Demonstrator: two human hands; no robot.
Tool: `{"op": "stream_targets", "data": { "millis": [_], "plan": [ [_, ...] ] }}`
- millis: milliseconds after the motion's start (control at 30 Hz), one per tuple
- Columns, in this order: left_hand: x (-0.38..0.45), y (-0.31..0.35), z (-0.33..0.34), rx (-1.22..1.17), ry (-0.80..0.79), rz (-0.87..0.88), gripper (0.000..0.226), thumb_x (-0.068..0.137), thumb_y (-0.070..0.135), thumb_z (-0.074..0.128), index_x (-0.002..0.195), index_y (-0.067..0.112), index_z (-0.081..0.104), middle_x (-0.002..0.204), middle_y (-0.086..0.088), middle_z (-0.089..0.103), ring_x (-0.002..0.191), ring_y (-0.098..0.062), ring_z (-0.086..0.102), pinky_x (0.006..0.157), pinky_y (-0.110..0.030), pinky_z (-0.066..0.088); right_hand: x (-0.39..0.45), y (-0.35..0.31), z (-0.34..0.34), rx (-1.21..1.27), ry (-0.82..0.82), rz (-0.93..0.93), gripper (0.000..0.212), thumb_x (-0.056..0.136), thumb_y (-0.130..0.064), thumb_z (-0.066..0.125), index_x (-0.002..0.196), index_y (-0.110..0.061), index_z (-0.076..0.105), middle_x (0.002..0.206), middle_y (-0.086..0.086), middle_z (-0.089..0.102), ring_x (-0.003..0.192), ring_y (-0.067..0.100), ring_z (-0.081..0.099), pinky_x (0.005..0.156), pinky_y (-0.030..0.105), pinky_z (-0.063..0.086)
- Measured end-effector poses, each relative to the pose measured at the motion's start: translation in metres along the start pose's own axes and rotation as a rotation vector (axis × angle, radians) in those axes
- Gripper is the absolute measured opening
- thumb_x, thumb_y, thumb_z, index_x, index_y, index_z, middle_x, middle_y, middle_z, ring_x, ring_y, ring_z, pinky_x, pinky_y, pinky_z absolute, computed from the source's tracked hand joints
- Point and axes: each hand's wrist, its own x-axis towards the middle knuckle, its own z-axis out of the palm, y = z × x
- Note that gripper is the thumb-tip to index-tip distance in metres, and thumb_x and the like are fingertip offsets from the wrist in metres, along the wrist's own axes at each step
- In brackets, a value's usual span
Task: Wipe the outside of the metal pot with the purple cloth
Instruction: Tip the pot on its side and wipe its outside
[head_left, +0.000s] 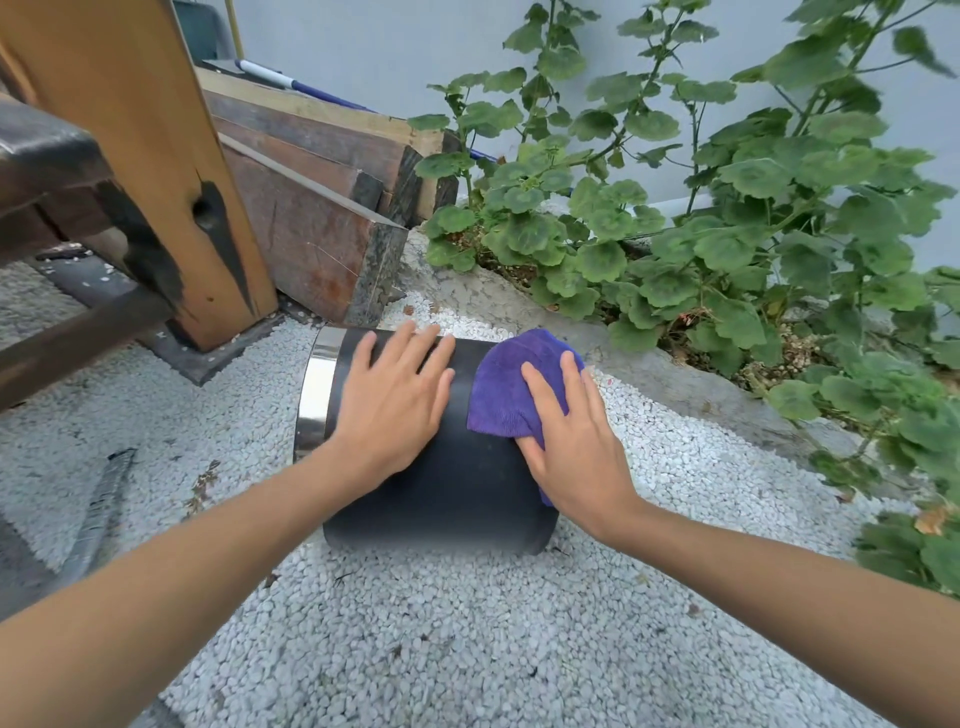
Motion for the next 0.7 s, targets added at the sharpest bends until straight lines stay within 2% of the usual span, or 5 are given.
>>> {"op": "stream_targets", "data": {
  "millis": [167, 367, 533, 700],
  "plan": [
    [-0.003, 0.013, 0.014, -0.027, -0.022, 0.035, 0.058, 0.104, 0.042, 0.015, 0.157, 0.022, 0.025, 0.162, -0.005, 0.031, 0.152, -0.023, 0.024, 0.120, -0.052, 0.016, 0.018, 0.003, 0.001, 0.012, 0.014, -0.035, 0.069, 0.100, -0.045, 0.050, 0.160, -0.028, 0.020, 0.170, 0.002, 0.009, 0.156, 0.029, 0.004, 0.105, 0.049, 0.050],
    [0.012, 0.008, 0.022, -0.018, -0.047, 0.032, 0.057, 0.104, 0.043, 0.013, 0.155, 0.027, 0.030, 0.160, -0.003, 0.037, 0.150, -0.025, 0.028, 0.119, -0.052, 0.019, 0.020, 0.008, 0.010, 0.003, -0.008, -0.038, 0.073, 0.100, -0.043, 0.052, 0.161, -0.027, 0.015, 0.171, 0.001, 0.005, 0.156, 0.029, 0.004, 0.111, 0.049, 0.045],
    [0.026, 0.010, 0.027, -0.025, -0.087, -0.012, 0.056, 0.105, 0.043, 0.014, 0.157, 0.026, 0.024, 0.164, -0.002, 0.028, 0.152, -0.023, 0.020, 0.120, -0.051, 0.014, 0.013, 0.012, 0.016, -0.001, -0.019, -0.064, 0.075, 0.100, -0.038, 0.055, 0.161, -0.025, 0.013, 0.171, 0.000, 0.001, 0.154, 0.032, 0.011, 0.115, 0.047, 0.040],
    [0.005, 0.024, 0.031, -0.023, -0.035, -0.019, 0.058, 0.104, 0.039, 0.016, 0.156, 0.016, 0.030, 0.163, -0.004, 0.030, 0.152, -0.024, 0.024, 0.120, -0.053, 0.018, 0.018, 0.015, 0.019, 0.022, -0.027, -0.080, 0.074, 0.100, -0.037, 0.055, 0.161, -0.023, 0.015, 0.171, 0.001, 0.002, 0.151, 0.032, 0.016, 0.115, 0.046, 0.039]
  ]
}}
